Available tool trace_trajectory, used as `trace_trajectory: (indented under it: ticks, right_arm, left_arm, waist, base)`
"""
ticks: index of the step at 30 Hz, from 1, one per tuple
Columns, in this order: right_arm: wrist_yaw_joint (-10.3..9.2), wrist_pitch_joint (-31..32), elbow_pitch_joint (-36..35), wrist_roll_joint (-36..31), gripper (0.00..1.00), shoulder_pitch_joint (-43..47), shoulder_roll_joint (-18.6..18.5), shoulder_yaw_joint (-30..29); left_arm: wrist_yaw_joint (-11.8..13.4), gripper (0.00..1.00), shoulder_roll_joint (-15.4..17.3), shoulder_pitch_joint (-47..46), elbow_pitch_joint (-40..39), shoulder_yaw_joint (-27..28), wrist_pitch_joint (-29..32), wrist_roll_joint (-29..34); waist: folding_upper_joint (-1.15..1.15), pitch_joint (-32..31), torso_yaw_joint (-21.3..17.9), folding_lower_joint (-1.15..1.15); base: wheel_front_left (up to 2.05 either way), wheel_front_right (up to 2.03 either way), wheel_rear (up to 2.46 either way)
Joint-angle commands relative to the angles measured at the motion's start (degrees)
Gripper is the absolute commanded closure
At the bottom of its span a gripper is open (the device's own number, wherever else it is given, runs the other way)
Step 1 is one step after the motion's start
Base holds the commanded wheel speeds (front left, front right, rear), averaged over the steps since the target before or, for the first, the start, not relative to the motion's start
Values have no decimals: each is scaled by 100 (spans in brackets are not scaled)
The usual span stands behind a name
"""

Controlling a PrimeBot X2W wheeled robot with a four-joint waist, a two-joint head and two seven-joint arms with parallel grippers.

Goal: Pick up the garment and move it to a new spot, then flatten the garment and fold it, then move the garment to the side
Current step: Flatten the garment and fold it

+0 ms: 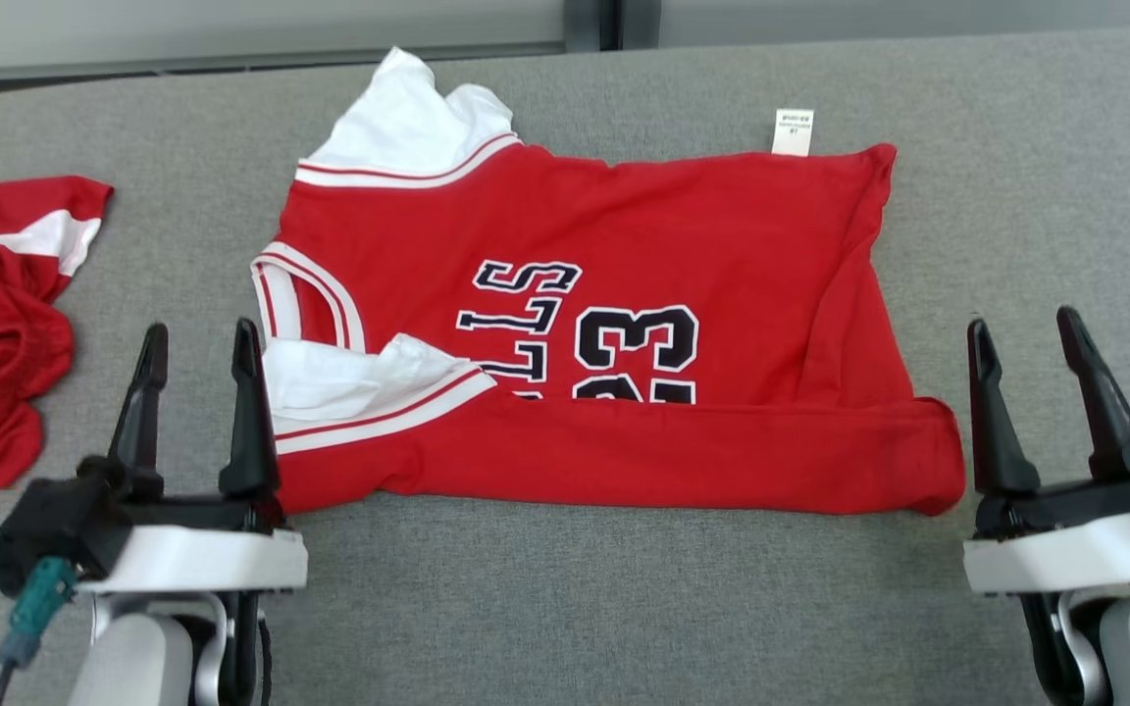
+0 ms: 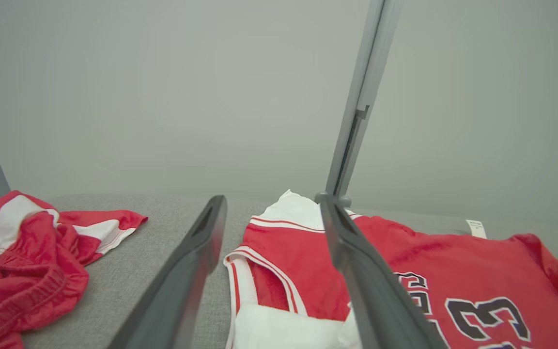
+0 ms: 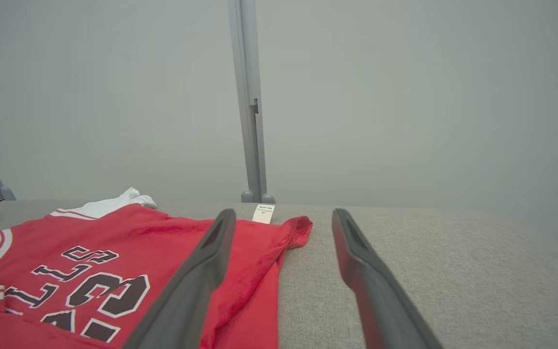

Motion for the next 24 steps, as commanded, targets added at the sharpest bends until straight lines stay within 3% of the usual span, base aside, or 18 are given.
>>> trace_trajectory:
  ticks: [1, 10, 24]
  right_arm:
    - [-2, 31, -104, -39, 0, 165, 22, -29]
    - [-2, 270, -377, -65, 0, 958, 247, -164]
    - [-2, 377, -394, 12, 0, 992, 181, -99]
  left_arm:
    - [47, 0, 1, 164, -113, 15, -28, 87]
    - [74, 0, -94, 975, -171, -30, -34, 340]
    - [-7, 0, -175, 935, 59, 51, -36, 393]
  waist:
    - [0, -170, -3, 0]
    - [0, -547, -40, 0]
    - [0, -637, -47, 0]
  base:
    - [0, 0, 0]
    - [0, 0, 0]
    - [0, 0, 0]
